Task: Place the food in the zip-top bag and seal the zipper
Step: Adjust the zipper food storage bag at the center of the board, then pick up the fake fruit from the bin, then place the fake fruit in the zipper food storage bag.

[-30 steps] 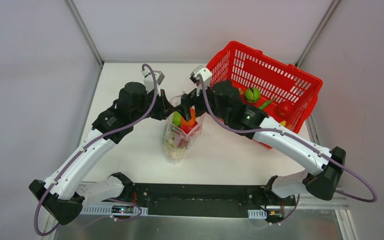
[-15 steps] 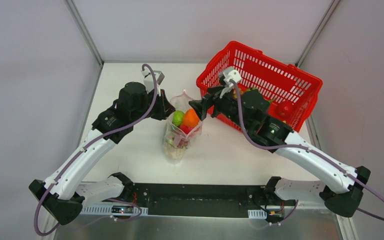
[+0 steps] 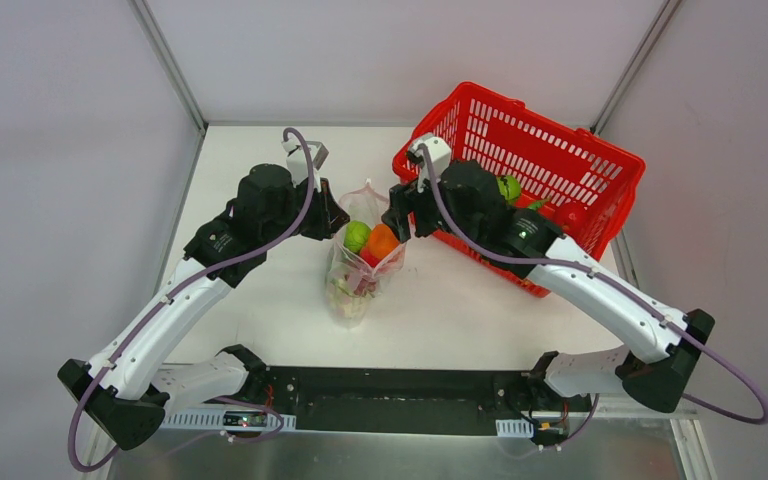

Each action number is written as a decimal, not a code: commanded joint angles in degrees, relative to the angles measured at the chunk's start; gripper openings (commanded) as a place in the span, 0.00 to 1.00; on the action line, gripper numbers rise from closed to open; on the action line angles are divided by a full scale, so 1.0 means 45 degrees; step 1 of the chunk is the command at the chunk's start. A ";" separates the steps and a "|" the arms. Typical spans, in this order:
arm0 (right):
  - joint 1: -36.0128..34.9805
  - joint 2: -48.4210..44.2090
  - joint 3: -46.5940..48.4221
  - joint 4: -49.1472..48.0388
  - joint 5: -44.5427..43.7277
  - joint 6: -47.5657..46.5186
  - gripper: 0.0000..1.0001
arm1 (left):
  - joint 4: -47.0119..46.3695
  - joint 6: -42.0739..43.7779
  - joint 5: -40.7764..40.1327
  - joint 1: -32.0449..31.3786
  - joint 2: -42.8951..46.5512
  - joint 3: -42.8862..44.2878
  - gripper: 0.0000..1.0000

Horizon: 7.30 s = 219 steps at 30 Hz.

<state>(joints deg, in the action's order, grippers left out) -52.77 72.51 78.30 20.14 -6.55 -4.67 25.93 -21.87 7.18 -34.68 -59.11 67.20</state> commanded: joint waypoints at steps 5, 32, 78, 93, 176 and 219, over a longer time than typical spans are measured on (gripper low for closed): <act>0.0009 0.0036 0.0672 0.1696 -0.0459 -0.0037 0.59 | -0.0361 -0.0044 -0.0231 -0.0009 0.0300 0.0226 0.00; 0.0121 0.1348 0.0946 -0.2216 -0.0164 0.1821 0.05 | 0.1408 0.0908 -0.3500 0.0010 0.1234 0.0590 0.00; 0.8351 -0.0297 -0.2210 -0.1258 -0.0486 0.5345 0.85 | -0.0079 0.0505 -0.1615 0.0009 0.1040 0.0111 0.00; 0.9382 0.5112 0.0238 -0.1359 0.1027 0.3665 0.95 | -0.0108 0.0456 -0.1228 0.0008 0.1313 -0.0223 0.00; 0.6115 -0.1361 -0.1326 -0.8548 0.9047 0.6629 0.10 | -0.0237 0.0344 -0.0744 0.0006 0.1125 -0.0215 0.00; 0.2167 0.2046 -0.1967 -0.7015 1.2159 -0.5501 0.14 | -0.0282 0.0188 -0.0724 0.0010 0.1946 -0.0368 0.00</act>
<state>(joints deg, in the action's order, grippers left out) -42.96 82.21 69.01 -15.46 47.03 -14.74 26.59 -21.65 4.29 -34.68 -52.03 64.73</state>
